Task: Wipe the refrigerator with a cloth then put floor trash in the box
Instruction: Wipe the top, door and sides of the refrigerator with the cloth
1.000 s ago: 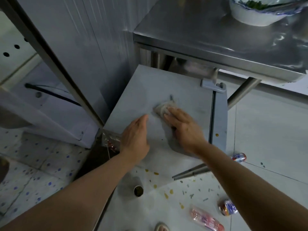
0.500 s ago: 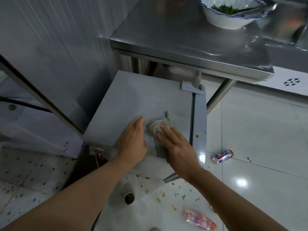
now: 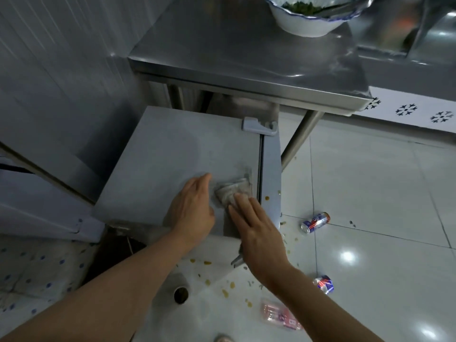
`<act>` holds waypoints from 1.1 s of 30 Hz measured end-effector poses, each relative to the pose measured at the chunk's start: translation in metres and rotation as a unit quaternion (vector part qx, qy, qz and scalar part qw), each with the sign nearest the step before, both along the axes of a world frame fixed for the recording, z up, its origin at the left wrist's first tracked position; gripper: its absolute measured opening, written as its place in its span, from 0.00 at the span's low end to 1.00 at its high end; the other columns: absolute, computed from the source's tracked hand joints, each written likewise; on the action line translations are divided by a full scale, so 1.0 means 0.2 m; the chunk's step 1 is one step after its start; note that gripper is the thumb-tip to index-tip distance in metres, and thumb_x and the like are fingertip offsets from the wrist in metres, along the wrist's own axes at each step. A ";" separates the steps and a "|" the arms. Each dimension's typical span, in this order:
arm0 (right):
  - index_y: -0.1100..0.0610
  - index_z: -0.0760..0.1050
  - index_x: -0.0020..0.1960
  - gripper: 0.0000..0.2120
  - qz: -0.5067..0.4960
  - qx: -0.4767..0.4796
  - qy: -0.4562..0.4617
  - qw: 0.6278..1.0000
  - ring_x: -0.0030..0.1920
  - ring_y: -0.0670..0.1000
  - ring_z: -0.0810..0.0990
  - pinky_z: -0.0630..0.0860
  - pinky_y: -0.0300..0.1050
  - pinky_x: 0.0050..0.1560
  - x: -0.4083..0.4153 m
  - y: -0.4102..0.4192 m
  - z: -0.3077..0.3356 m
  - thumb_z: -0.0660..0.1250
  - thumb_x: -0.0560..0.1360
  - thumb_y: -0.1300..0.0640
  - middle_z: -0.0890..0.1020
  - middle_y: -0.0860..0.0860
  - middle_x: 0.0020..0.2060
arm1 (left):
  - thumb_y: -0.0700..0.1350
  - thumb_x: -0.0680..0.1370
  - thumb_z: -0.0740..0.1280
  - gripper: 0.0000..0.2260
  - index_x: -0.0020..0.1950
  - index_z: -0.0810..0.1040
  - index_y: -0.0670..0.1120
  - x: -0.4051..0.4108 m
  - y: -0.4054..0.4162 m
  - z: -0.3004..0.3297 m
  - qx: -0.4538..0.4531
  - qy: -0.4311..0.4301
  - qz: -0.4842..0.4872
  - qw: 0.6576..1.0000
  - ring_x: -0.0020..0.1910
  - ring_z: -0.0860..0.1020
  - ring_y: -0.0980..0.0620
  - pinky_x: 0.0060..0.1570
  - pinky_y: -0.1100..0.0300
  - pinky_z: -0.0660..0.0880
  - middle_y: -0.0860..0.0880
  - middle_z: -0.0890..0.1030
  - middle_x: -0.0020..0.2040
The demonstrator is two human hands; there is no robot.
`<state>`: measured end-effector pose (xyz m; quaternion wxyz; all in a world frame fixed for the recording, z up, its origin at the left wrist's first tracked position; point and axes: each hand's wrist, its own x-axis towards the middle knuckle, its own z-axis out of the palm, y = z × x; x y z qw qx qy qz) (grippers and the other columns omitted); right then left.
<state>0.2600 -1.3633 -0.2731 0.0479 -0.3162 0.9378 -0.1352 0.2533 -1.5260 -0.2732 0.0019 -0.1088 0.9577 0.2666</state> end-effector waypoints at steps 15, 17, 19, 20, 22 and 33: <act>0.65 0.73 0.65 0.20 -0.086 -0.105 0.034 0.990 0.69 0.63 0.67 0.70 0.53 0.66 -0.21 0.21 -0.06 0.63 0.74 0.68 0.71 0.59 0.68 | 0.32 0.69 0.62 0.25 0.67 0.69 0.41 -0.08 0.21 -0.03 -0.023 0.046 -0.052 0.997 0.69 0.65 0.46 0.67 0.49 0.65 0.44 0.69 0.69; 0.64 0.76 0.62 0.20 -0.059 -0.103 0.037 0.992 0.68 0.62 0.70 0.74 0.52 0.63 -0.04 0.24 -0.06 0.65 0.70 0.67 0.75 0.58 0.65 | 0.33 0.71 0.61 0.24 0.68 0.68 0.42 -0.07 0.23 -0.03 -0.021 0.039 -0.050 0.998 0.70 0.63 0.47 0.68 0.49 0.64 0.46 0.68 0.70; 0.63 0.77 0.61 0.22 -0.038 -0.081 0.023 0.996 0.67 0.62 0.71 0.75 0.52 0.62 0.01 0.25 -0.05 0.69 0.67 0.67 0.76 0.57 0.64 | 0.33 0.72 0.61 0.24 0.69 0.67 0.42 -0.07 0.24 -0.03 -0.016 0.034 -0.049 0.998 0.71 0.62 0.48 0.69 0.50 0.63 0.46 0.67 0.71; 0.62 0.77 0.61 0.22 -0.033 -0.082 0.027 0.996 0.66 0.62 0.72 0.75 0.51 0.62 -0.02 0.26 -0.04 0.69 0.67 0.66 0.76 0.57 0.64 | 0.32 0.73 0.61 0.24 0.69 0.67 0.42 -0.07 0.24 -0.03 -0.013 0.031 -0.048 0.998 0.71 0.62 0.49 0.69 0.50 0.62 0.46 0.66 0.72; 0.59 0.74 0.65 0.21 -0.043 -0.093 0.018 0.995 0.67 0.60 0.70 0.72 0.49 0.64 -0.16 0.23 -0.03 0.63 0.72 0.64 0.73 0.56 0.66 | 0.32 0.73 0.61 0.25 0.69 0.67 0.42 -0.07 0.23 -0.02 -0.007 0.032 -0.048 0.998 0.71 0.62 0.49 0.70 0.50 0.62 0.46 0.67 0.72; 0.58 0.63 0.73 0.26 -0.074 0.008 0.038 0.997 0.74 0.58 0.57 0.57 0.49 0.74 -0.44 0.13 -0.08 0.60 0.75 0.58 0.61 0.54 0.74 | 0.35 0.75 0.64 0.19 0.66 0.71 0.41 0.08 0.13 -0.05 0.009 0.031 -0.065 0.997 0.72 0.62 0.49 0.70 0.59 0.57 0.46 0.66 0.72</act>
